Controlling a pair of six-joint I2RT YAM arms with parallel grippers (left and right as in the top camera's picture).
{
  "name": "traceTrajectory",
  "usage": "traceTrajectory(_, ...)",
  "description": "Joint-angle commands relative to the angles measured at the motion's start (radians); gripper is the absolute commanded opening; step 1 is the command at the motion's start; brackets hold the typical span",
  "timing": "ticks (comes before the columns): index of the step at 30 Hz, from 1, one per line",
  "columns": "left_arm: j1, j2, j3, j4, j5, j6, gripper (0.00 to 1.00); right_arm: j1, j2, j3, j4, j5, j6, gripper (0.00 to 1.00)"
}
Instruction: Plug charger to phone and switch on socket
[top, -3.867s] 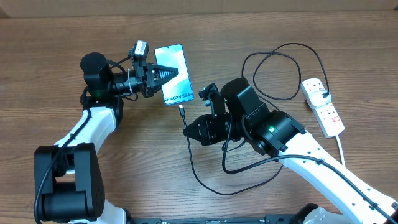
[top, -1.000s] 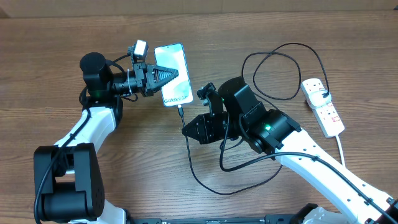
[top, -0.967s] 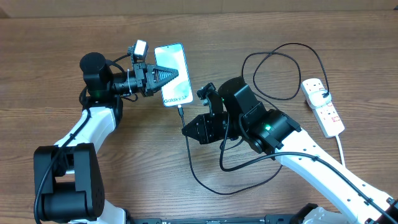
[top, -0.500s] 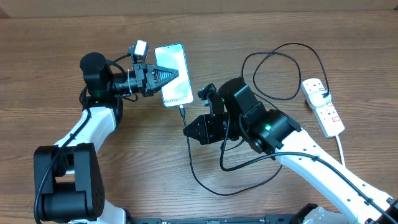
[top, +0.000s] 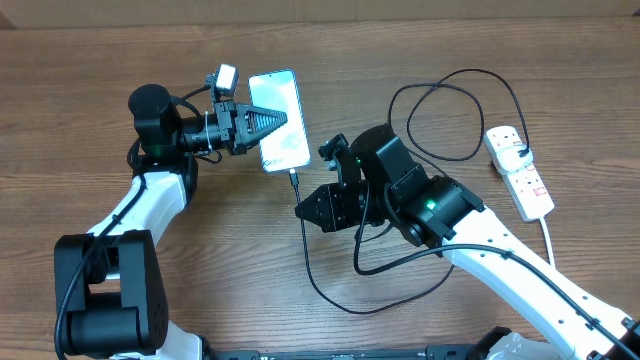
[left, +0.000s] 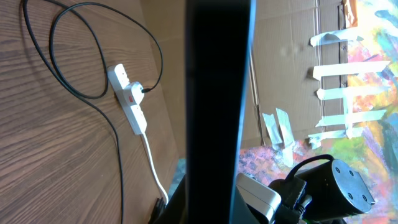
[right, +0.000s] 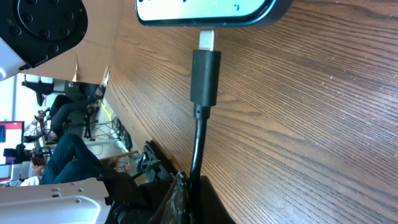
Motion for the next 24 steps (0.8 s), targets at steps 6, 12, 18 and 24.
traceTrajectory(6, -0.005, 0.002, 0.029, 0.007, -0.011, 0.023, 0.04, 0.000, 0.000, 0.000, 0.010, -0.024, -0.004, 0.04)
traceTrajectory(12, -0.007, 0.002, 0.029, 0.007, -0.017, 0.024, 0.05, 0.000, 0.000, 0.000, 0.011, -0.026, -0.027, 0.04)
traceTrajectory(18, -0.007, 0.002, 0.028, 0.007, -0.017, 0.027, 0.04, 0.000, 0.000, 0.000, 0.013, -0.025, -0.027, 0.04)
traceTrajectory(24, -0.007, 0.002, 0.027, 0.003, -0.017, 0.030, 0.04, 0.000, 0.000, 0.000, 0.024, -0.025, -0.027, 0.04)
